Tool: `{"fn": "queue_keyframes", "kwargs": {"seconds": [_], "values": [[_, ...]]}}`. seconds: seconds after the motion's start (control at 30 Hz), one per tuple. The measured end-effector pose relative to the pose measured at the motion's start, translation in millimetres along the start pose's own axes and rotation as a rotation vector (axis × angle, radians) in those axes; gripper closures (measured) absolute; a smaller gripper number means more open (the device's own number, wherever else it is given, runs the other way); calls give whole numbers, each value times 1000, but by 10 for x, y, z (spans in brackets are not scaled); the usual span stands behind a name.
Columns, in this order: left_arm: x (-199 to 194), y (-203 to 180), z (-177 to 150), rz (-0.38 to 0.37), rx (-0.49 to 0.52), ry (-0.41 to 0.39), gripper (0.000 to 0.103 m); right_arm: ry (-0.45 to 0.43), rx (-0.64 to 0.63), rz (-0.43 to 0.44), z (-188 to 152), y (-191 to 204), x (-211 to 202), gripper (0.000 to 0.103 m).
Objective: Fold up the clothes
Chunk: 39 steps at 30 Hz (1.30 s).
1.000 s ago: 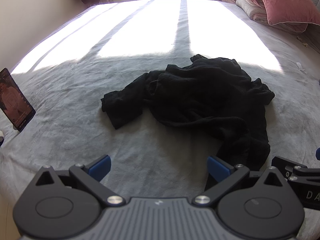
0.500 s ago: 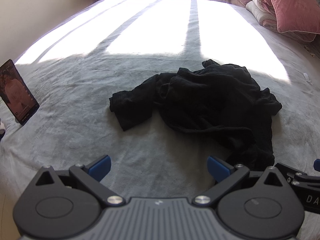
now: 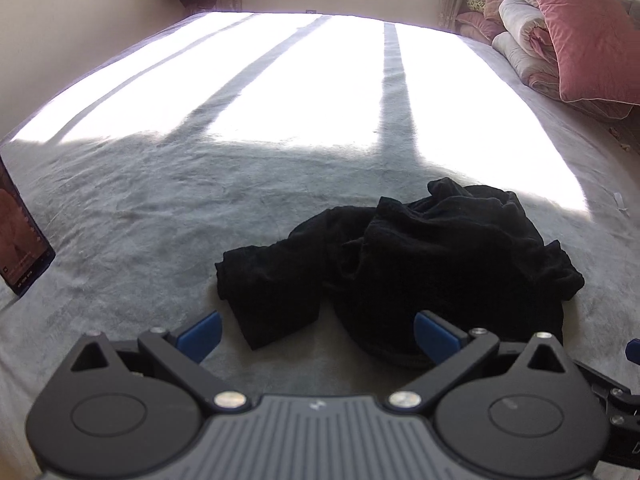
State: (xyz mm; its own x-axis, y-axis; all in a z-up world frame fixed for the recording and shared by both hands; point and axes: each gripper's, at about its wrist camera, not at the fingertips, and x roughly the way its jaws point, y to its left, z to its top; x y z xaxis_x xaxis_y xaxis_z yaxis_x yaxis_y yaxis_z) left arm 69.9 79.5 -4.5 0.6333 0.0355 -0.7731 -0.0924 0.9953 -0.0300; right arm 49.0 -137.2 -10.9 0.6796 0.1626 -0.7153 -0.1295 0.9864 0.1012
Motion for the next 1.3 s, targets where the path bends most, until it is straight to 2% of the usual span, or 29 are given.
{"fn": "queue_keyframes", "kwargs": {"seconds": [0.07, 0.2, 0.27, 0.43, 0.6, 0.77, 0.87, 0.9, 0.93, 1.07, 1.1, 1.13, 1.17, 1.2, 1.3], "values": [[51, 48, 1, -12, -15, -4, 0, 2, 2, 14, 8, 13, 55, 0], [139, 173, 60, -82, -75, -9, 0, 20, -3, 42, -42, 84, 117, 0], [225, 230, 111, -94, -114, 16, 0, -7, -21, 54, -63, 160, 93, 0], [348, 332, 238, -127, -161, 69, 0, -44, -163, 72, 97, 438, 26, 0], [357, 380, 303, -82, -154, 49, 1, -34, -202, 39, 397, 490, 182, 0], [390, 423, 311, -84, -178, 48, 1, -123, -223, -9, 413, 438, 406, 0], [415, 447, 315, -90, -196, 50, 1, -143, -226, 10, 413, 419, 486, 0], [423, 455, 317, -92, -202, 50, 1, -147, -227, 19, 418, 414, 509, 9], [431, 463, 318, -94, -208, 50, 1, -146, -229, 22, 425, 409, 526, 24], [462, 474, 324, -108, -232, 52, 1, -141, -235, 31, 452, 387, 593, 44], [467, 458, 326, -116, -238, 53, 1, -140, -236, 34, 459, 381, 610, 60], [469, 446, 326, -121, -240, 52, 1, -139, -238, 36, 466, 376, 627, 70], [471, 433, 326, -126, -241, 52, 1, -139, -237, 38, 474, 364, 640, 91], [473, 421, 326, -131, -243, 52, 1, -143, -220, 40, 485, 314, 623, 102], [471, 389, 318, -129, -238, 49, 1, -157, -169, 43, 520, 164, 573, 103]]}}
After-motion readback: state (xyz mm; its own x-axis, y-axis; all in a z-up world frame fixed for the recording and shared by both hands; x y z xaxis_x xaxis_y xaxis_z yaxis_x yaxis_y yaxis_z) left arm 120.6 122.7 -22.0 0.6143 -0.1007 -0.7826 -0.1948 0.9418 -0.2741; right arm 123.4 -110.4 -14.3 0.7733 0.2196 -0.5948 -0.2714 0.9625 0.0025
